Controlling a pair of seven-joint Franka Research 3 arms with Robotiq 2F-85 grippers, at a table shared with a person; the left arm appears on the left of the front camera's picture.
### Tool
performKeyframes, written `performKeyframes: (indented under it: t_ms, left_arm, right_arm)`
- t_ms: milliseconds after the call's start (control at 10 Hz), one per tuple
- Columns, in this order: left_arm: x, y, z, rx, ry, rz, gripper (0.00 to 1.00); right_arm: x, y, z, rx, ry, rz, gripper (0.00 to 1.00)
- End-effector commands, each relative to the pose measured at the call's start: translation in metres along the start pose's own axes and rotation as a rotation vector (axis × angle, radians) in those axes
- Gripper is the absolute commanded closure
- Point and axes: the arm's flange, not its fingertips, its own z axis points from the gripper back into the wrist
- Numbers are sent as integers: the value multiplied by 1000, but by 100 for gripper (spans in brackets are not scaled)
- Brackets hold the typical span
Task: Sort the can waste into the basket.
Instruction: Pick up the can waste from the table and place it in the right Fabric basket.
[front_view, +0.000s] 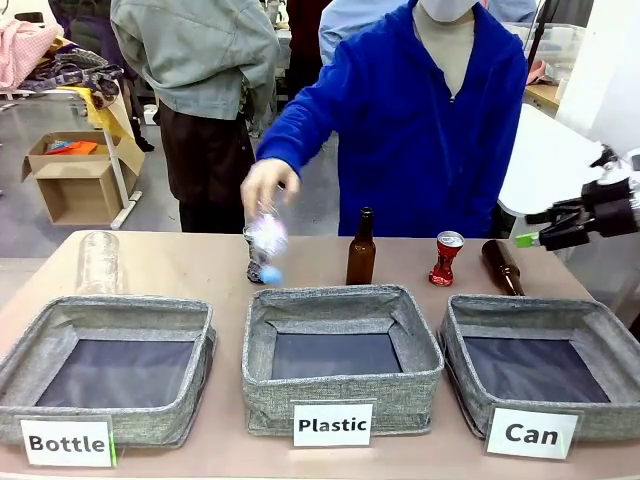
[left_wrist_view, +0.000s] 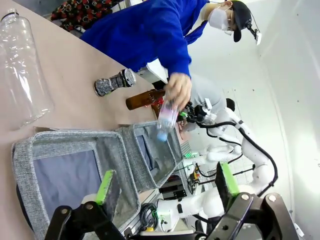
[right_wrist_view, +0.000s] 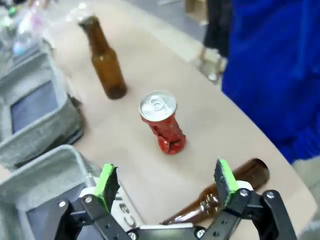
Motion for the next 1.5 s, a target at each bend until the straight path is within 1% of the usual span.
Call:
performKeyframes:
  t_ms: [0,100,300,500,800,1000,1300,1400]
  left_arm:
    - [1,-3,2,-9,6,2,0]
    - [1,-3,2,-9,6,2,0]
    - [1,-3,2,-9,6,2,0]
    - [1,-3,2,-9,6,2,0]
    - [1,-3,2,-9,6,2,0]
    - [1,-3,2,-9,6,2,0]
    - [1,-3,2,-9,6,2,0]
    - [1,-3,2,-9,6,2,0]
  right_arm:
    - [-17,-33,-29,79,-26,78,0]
    - [-22,-40,-49,79,-28,95,0]
    - [-33,-52,-83,46,13,118,0]
    - [-36,-58,-106,106,29,139,0]
    - [-33,-58,-128,123,11,148,0]
    - [-31,-55,-143,156,42,155,0]
    - [-25,-51,-150,213,55,180,0]
    - [-24,-49,-152,244,23,184,0]
